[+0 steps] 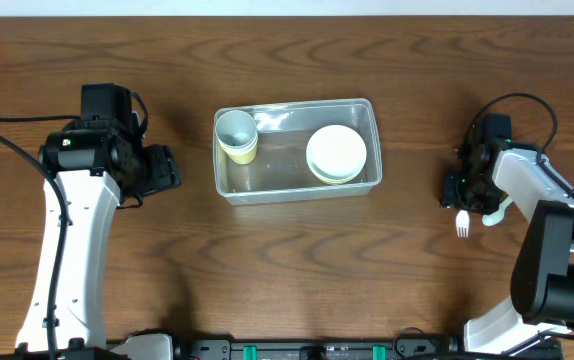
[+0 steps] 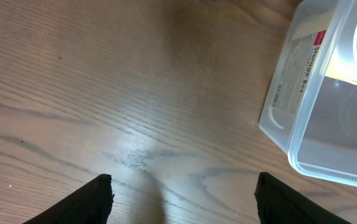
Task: Pack container
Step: 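Lower the right gripper and grasp the white fork handle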
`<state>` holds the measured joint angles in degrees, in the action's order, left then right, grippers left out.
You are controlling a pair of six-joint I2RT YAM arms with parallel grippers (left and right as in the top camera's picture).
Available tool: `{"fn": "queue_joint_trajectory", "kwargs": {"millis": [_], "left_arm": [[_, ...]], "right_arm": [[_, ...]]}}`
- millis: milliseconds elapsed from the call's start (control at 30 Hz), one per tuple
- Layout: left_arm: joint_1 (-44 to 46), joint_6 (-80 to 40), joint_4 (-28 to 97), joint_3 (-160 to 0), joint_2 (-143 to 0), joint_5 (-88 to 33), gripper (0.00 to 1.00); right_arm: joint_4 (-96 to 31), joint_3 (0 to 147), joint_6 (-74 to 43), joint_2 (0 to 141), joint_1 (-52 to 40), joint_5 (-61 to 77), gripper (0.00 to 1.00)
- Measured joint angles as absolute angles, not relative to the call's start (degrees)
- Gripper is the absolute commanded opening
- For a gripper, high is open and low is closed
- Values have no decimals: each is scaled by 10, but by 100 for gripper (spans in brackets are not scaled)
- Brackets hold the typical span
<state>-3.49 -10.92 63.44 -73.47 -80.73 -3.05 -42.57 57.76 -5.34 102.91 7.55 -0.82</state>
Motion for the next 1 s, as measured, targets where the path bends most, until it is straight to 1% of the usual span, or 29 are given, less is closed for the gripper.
{"fn": "queue_joint_trajectory", "kwargs": {"millis": [133,267,467,667,833,1000], "left_arm": [[-35,-109,634,-735,-807,-30,74],[-35,-109,634,-735,-807,-30,74],[-35,-109,634,-735,-807,-30,74],[-35,-109,635,-735,-807,-30,74],[-35,-109,641,-735,-807,-30,74],[-35,-109,643,-735,-807,-30,74]], "right_arm": [[-426,578,-53,1029,76,-9,38],[-425,578,-54,1029,76,-10,27],[-425,578,-54,1029,76,-12,17],[-425,578,-54,1029,76,-13,10],[-425,578,-54,1029,76,-13,1],[-422,578,-54,1029,76,-13,1]]}}
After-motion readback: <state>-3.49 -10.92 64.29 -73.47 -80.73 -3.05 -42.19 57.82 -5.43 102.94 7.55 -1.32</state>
